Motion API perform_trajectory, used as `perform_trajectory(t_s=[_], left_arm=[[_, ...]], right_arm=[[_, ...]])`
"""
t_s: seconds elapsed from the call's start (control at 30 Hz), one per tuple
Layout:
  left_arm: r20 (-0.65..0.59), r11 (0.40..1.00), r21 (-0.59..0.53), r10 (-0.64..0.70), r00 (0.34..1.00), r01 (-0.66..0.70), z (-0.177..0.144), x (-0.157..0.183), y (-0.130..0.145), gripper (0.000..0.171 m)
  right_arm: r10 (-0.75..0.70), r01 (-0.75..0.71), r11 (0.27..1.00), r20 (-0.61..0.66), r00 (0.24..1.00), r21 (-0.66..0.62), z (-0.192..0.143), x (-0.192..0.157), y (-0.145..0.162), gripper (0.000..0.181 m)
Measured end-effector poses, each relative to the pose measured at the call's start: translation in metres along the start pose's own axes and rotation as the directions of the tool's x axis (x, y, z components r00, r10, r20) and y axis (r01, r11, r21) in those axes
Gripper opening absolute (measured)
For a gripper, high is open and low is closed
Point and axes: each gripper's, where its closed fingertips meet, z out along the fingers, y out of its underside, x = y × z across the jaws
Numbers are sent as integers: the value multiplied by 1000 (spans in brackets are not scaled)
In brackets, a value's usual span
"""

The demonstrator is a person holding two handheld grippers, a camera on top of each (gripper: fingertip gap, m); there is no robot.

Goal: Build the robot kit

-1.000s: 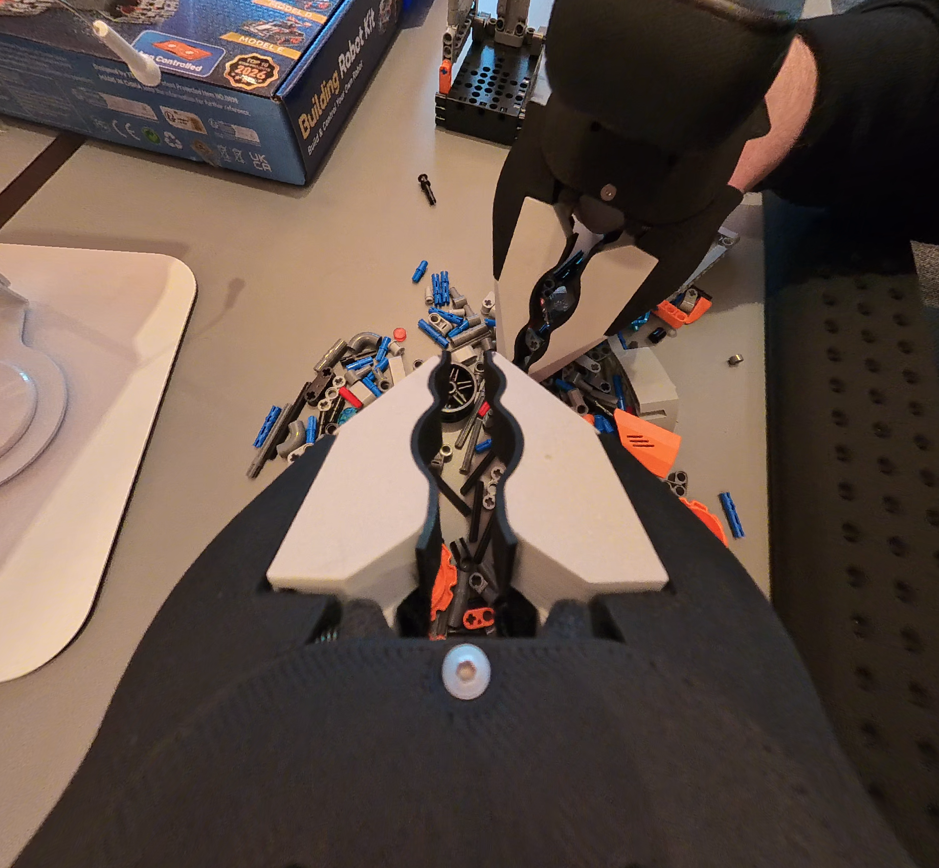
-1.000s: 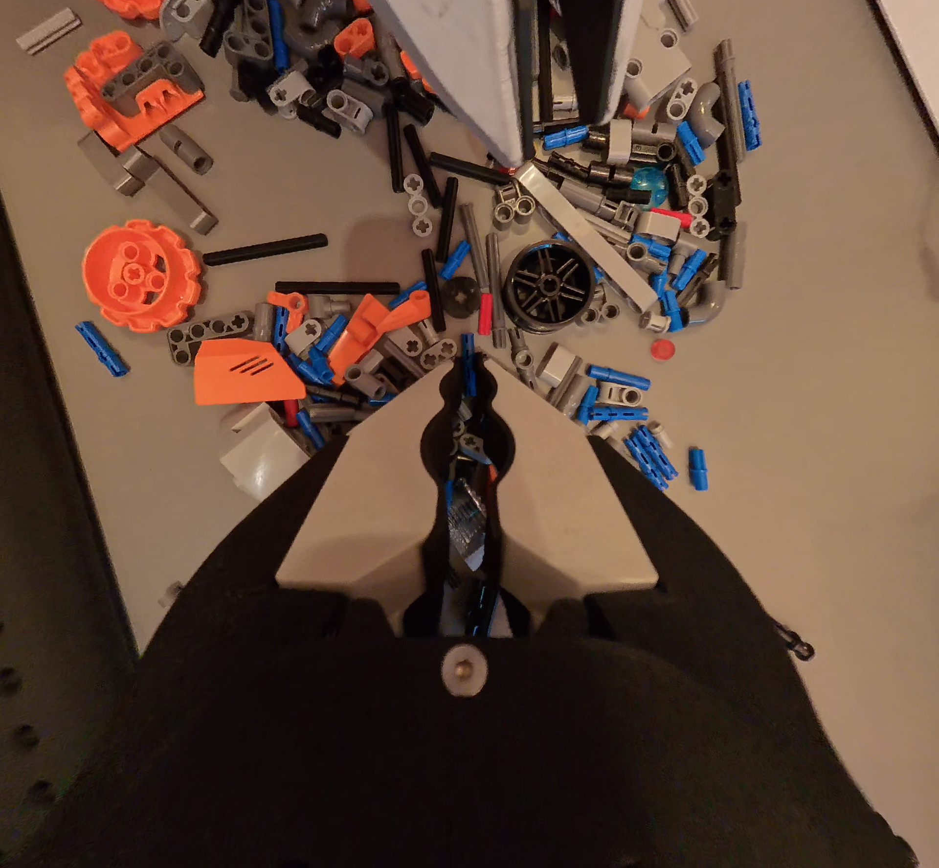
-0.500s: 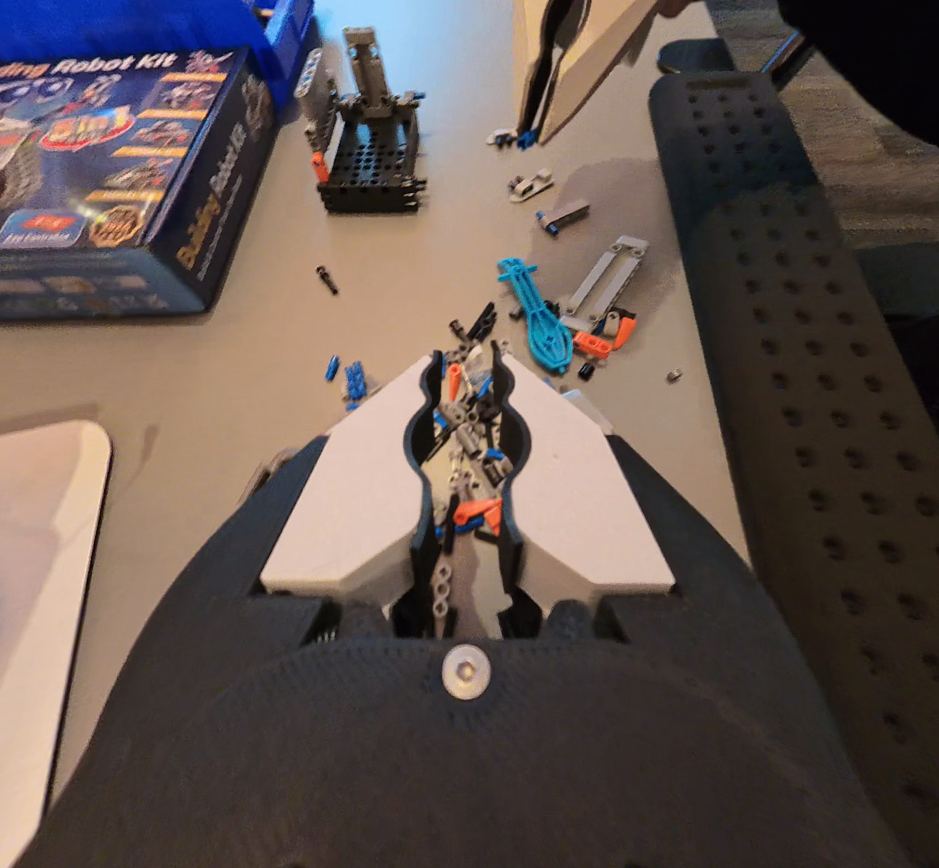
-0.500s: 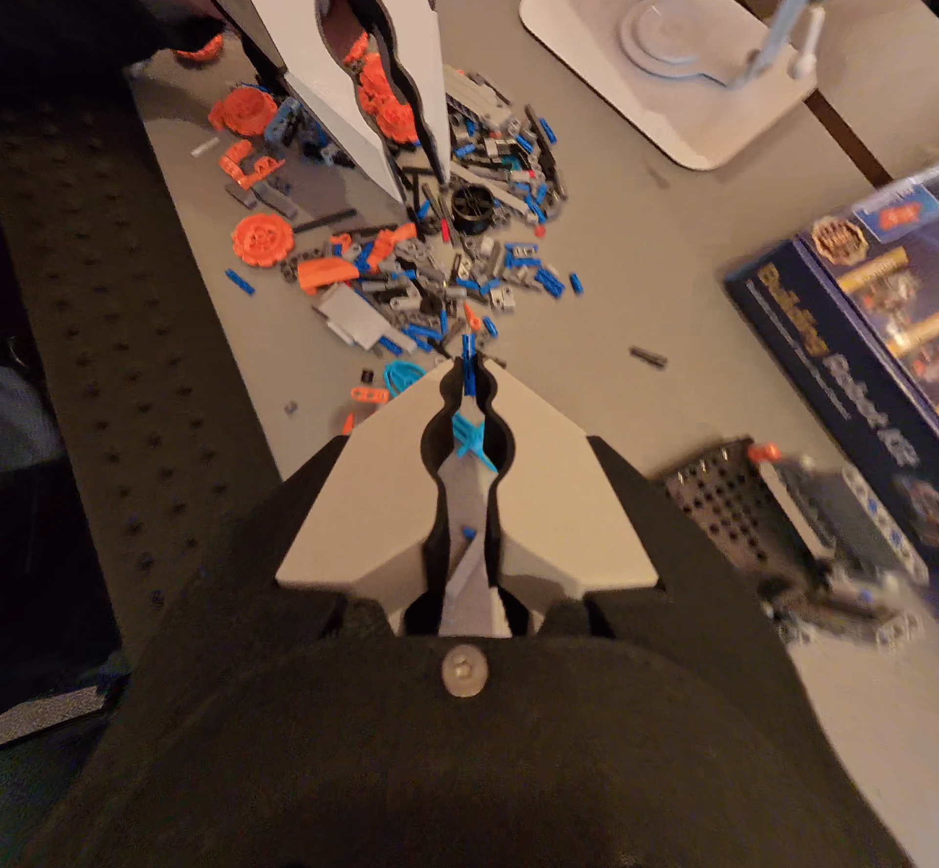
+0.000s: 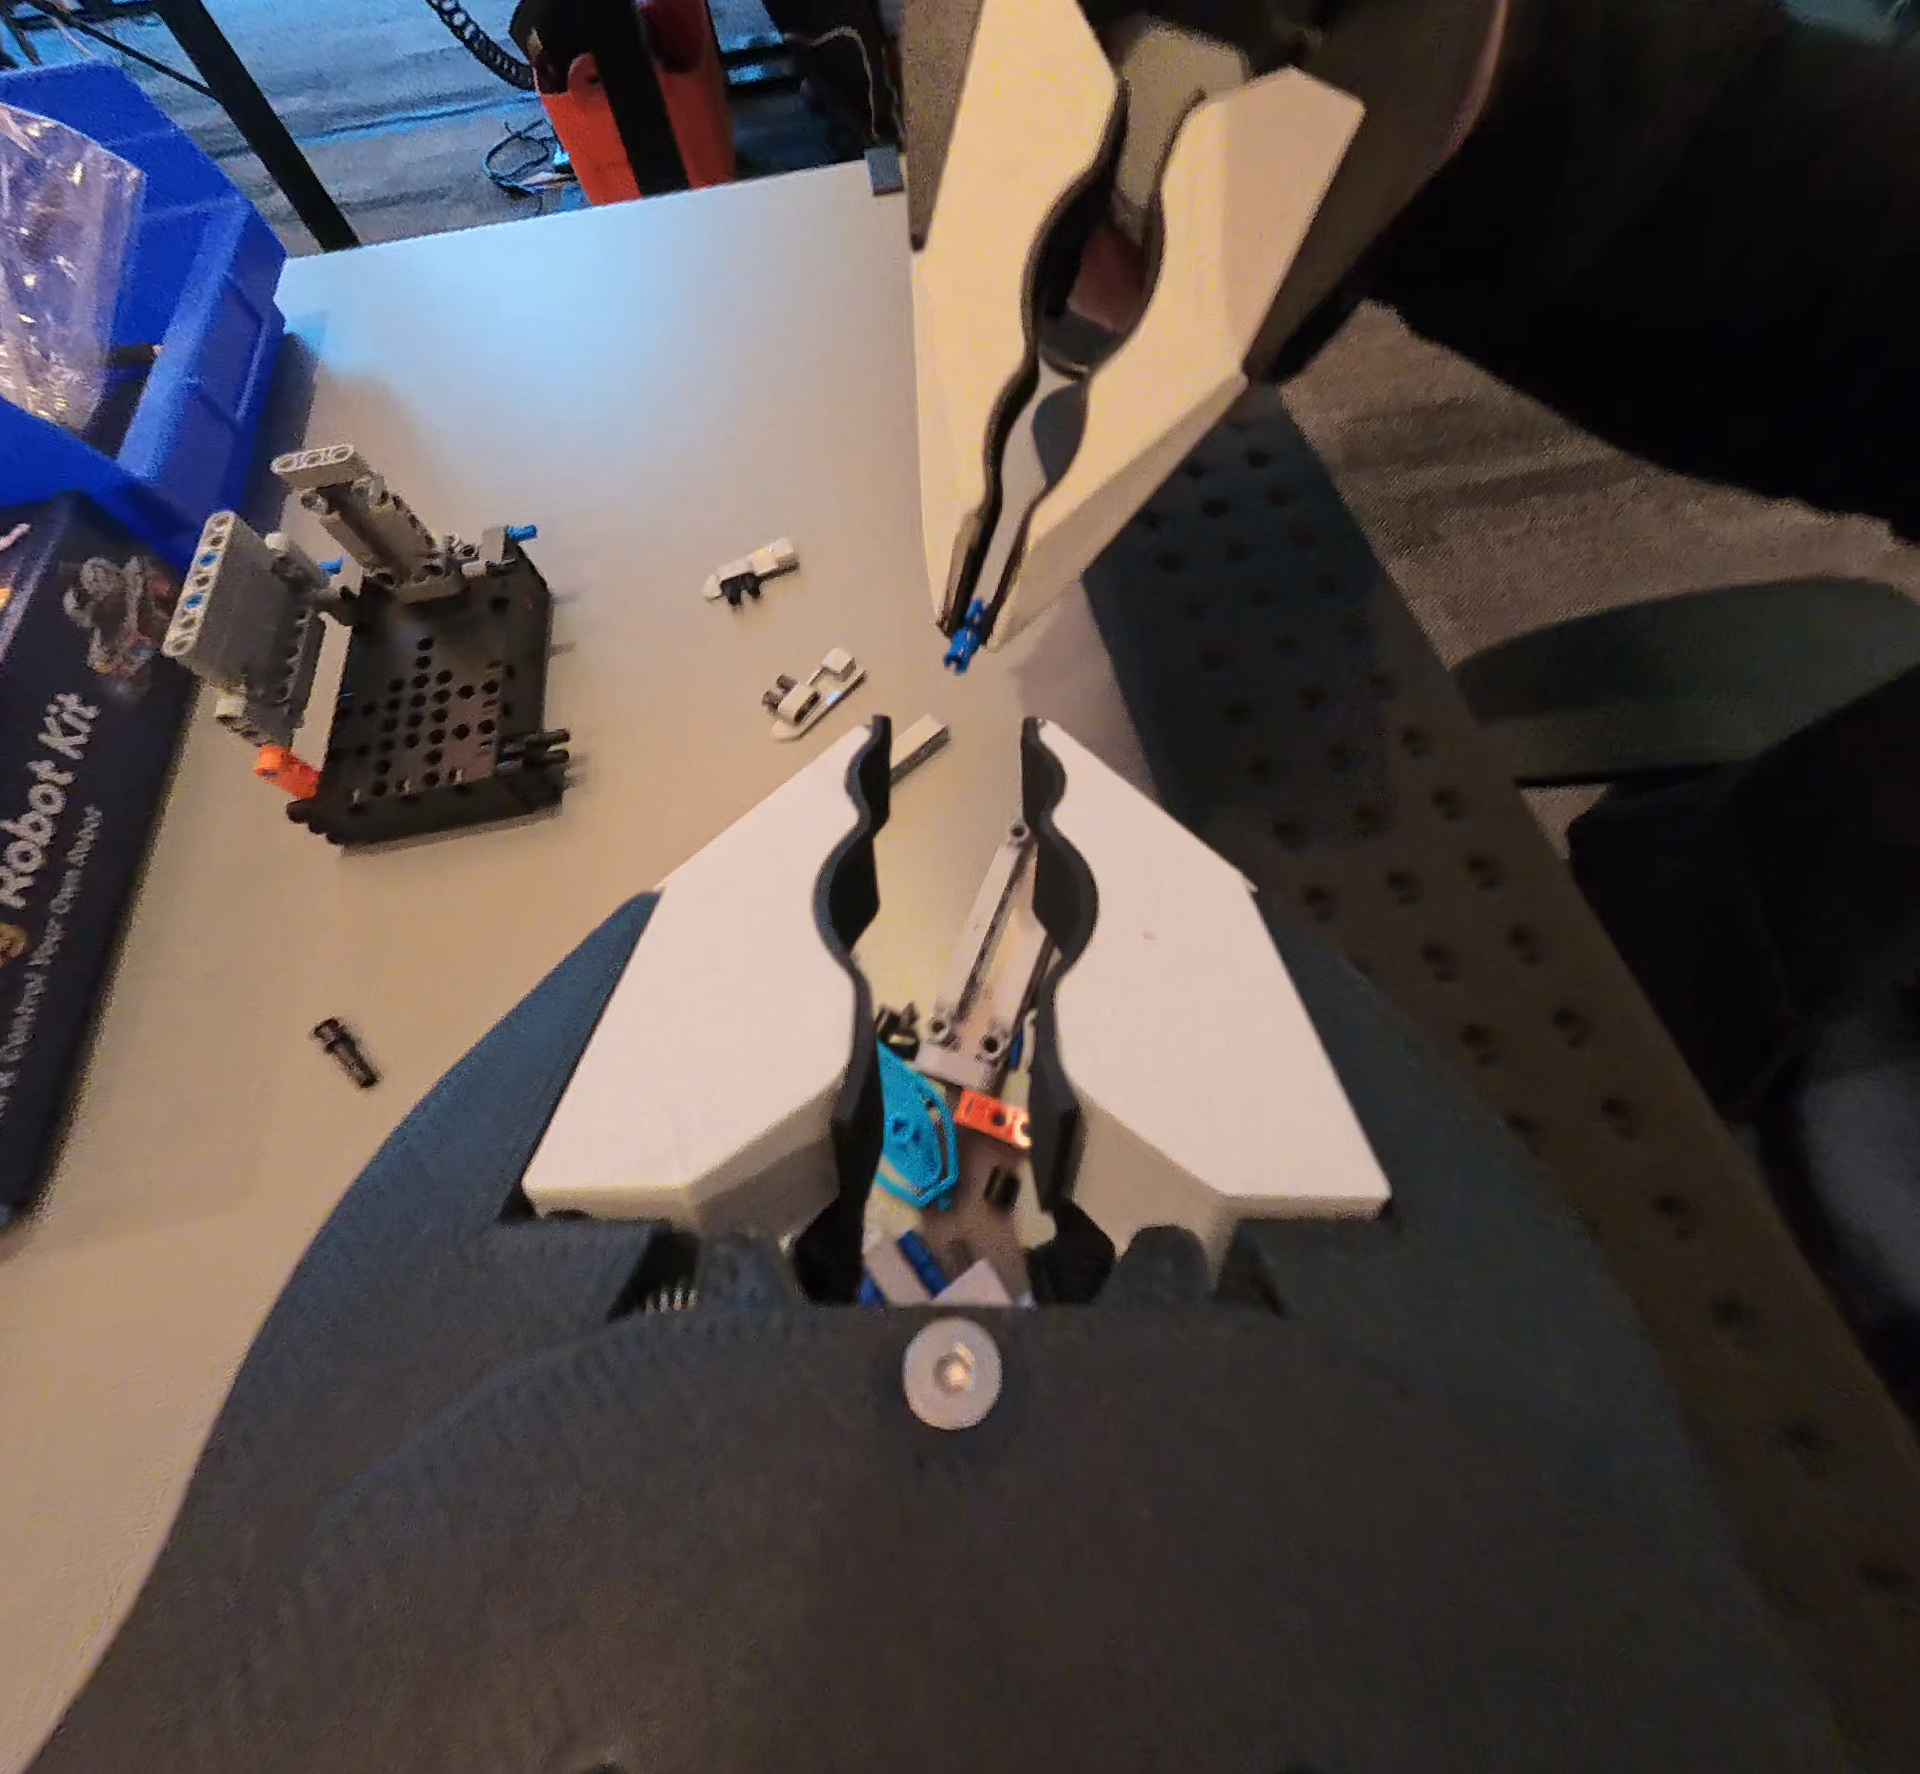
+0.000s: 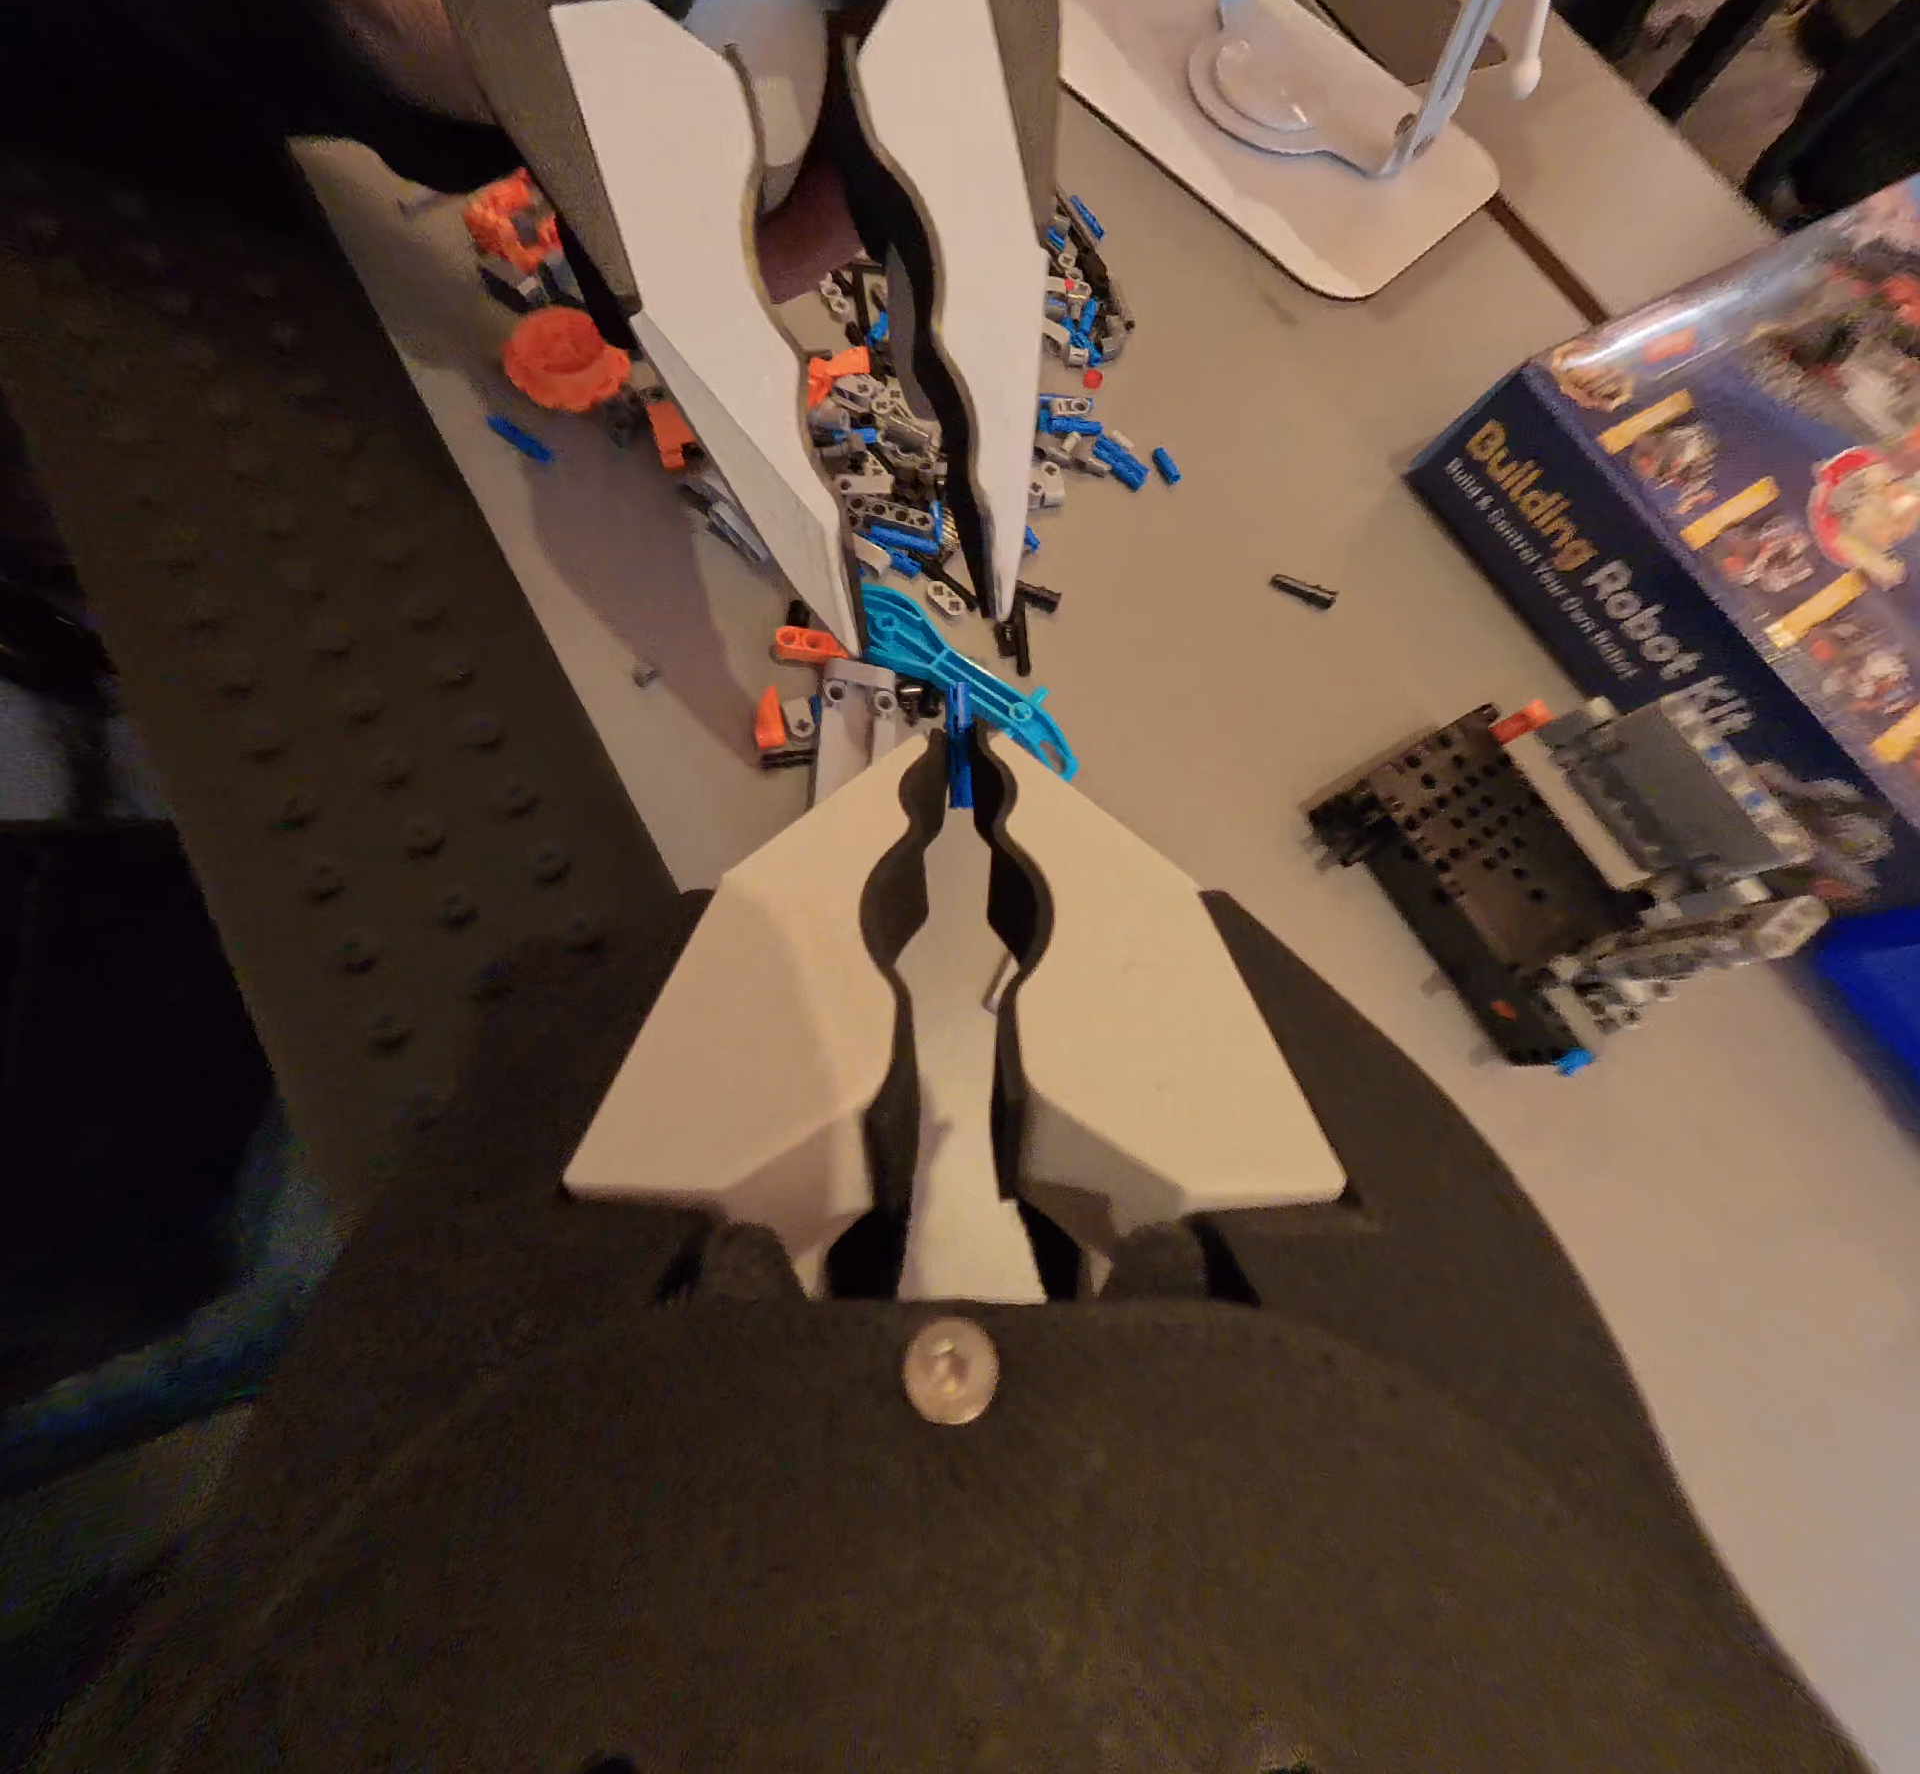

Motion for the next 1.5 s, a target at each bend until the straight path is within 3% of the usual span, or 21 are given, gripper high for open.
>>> perform_trajectory(t_s=[0.13,0.27,0.47,0.7,0.87,0.93,1.1,1.23,1.5], left_arm=[[-89,990,72,-118,989,125,5,9,-12,22],[-157,964,114,-221,962,240,4,10,-15,10],[-264,919,199,-284,922,341,-8,11,-26,1],[-315,870,307,-290,904,386,-25,8,-42,0],[-352,842,340,-299,887,419,-30,8,-48,1],[-376,833,330,-316,871,445,-30,9,-49,9],[-314,843,343,-313,896,414,-32,2,-46,1],[-310,829,371,-314,898,418,-38,-1,-52,1],[-351,804,379,-334,875,459,-39,0,-55,3]], right_arm=[[-113,112,994,-60,992,-16,0,-6,-8,1],[-211,208,978,-146,967,-31,0,-3,-13,2],[-346,349,937,-248,905,-33,-8,-5,-27,2],[-302,336,940,-321,898,55,-13,2,-45,7],[-312,349,936,-342,886,52,-14,2,-50,2],[-334,366,930,-362,870,22,-14,4,-50,2],[-390,411,911,-417,821,-43,-11,6,-53,2],[-342,391,920,-439,831,23,-16,8,-61,3],[-382,427,904,-449,808,-1,-16,7,-64,1]])
